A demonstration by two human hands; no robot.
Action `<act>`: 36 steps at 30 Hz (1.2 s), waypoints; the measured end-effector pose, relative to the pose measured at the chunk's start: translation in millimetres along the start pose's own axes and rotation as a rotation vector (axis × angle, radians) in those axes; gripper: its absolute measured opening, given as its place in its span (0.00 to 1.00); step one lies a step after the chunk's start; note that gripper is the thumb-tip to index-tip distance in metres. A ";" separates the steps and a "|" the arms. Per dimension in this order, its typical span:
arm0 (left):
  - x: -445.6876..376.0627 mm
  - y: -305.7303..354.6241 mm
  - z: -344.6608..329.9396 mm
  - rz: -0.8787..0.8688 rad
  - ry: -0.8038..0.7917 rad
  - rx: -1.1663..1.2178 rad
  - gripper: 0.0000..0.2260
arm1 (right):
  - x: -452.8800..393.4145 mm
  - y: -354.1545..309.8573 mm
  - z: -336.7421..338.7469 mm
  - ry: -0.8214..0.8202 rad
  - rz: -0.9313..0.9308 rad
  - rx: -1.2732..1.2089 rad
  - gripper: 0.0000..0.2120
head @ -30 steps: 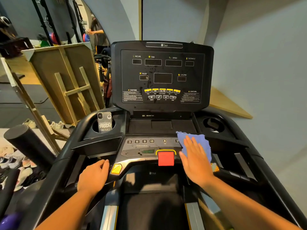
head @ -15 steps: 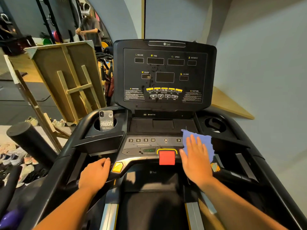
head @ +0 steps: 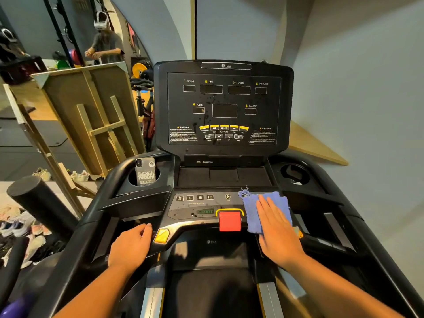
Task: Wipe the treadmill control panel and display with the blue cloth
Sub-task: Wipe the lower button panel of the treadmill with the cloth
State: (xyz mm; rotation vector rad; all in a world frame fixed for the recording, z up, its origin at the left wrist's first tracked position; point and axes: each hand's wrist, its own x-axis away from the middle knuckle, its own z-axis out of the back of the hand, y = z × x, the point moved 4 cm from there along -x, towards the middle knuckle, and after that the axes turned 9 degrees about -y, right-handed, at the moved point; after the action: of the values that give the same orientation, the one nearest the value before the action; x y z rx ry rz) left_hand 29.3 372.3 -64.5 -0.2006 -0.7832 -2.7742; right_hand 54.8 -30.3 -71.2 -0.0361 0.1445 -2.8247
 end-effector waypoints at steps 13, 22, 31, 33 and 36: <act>-1.7 -1.1 -1.4 -0.012 0.009 -0.013 0.16 | -1.6 -6.6 -6.3 0.019 -0.100 -0.118 0.46; -2.1 -2.0 -1.9 -0.006 0.012 -0.015 0.17 | -21.1 -46.8 20.0 0.251 -0.256 -0.377 0.31; -1.1 -1.7 -1.9 -0.001 0.023 -0.011 0.16 | 3.8 -2.1 26.5 0.139 -0.072 -0.273 0.31; -1.9 -2.7 -1.9 0.000 0.025 -0.014 0.16 | -7.3 -18.7 25.1 0.162 -0.353 -0.347 0.31; -1.5 -2.4 -1.4 0.003 0.026 -0.019 0.16 | -32.1 -87.2 20.0 0.123 -0.247 -0.354 0.32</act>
State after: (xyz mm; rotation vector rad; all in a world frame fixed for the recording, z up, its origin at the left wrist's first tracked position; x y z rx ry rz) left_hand 30.0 373.9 -67.2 -0.1682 -0.7502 -2.7760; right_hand 59.5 60.2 -42.5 0.0449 0.7119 -3.0066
